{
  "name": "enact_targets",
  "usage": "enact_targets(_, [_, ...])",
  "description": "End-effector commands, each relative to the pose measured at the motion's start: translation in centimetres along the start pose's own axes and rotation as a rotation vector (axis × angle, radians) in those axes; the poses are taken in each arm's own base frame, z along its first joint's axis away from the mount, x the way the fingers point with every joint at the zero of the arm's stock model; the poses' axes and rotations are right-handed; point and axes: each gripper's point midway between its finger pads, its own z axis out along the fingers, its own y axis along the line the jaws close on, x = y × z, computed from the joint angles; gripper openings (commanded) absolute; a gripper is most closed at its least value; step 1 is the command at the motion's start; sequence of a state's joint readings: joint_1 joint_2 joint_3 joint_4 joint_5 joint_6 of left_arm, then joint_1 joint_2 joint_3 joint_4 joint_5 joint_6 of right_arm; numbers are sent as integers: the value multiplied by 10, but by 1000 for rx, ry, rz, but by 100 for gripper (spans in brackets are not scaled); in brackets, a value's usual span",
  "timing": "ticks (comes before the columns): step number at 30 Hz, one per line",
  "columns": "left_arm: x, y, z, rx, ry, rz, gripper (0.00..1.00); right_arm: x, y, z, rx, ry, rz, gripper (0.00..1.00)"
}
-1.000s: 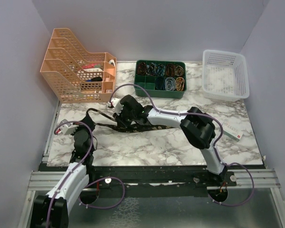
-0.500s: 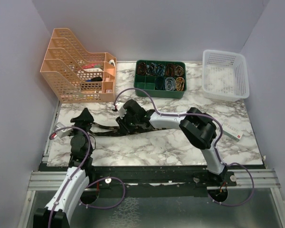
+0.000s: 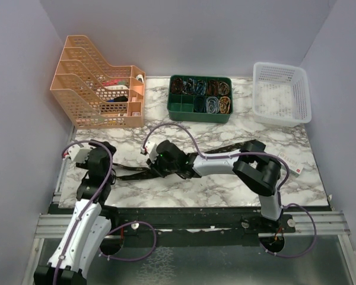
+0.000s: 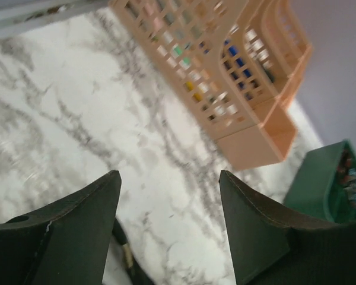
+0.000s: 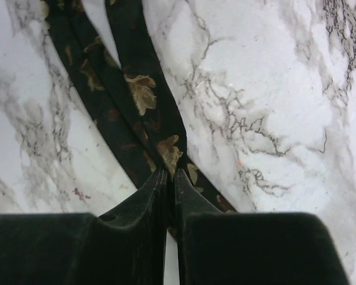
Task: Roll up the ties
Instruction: Flatten out the tie at the center of the board.
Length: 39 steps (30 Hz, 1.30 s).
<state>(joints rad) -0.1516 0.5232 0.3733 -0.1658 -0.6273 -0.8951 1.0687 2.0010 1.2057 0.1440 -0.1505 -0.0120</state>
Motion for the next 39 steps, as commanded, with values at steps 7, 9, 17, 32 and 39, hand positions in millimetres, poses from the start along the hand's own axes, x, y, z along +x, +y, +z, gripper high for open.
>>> enact_targets(7, [60,40,-6,-241,344,160,75,-32,17,-43,22,-264,-159,9])
enact_targets(9, [66,37,-6,-244,391,158,76,-18,19,-33,-1,-218,-175,9])
enact_targets(17, [85,54,-14,-311,500,71,77,5,9,-16,31,-156,-302,11])
enact_targets(32, [95,78,-25,-404,566,74,73,12,18,-12,141,-222,-509,17])
enact_targets(39, [81,84,-33,-447,528,79,72,8,1,-20,240,-208,-480,18])
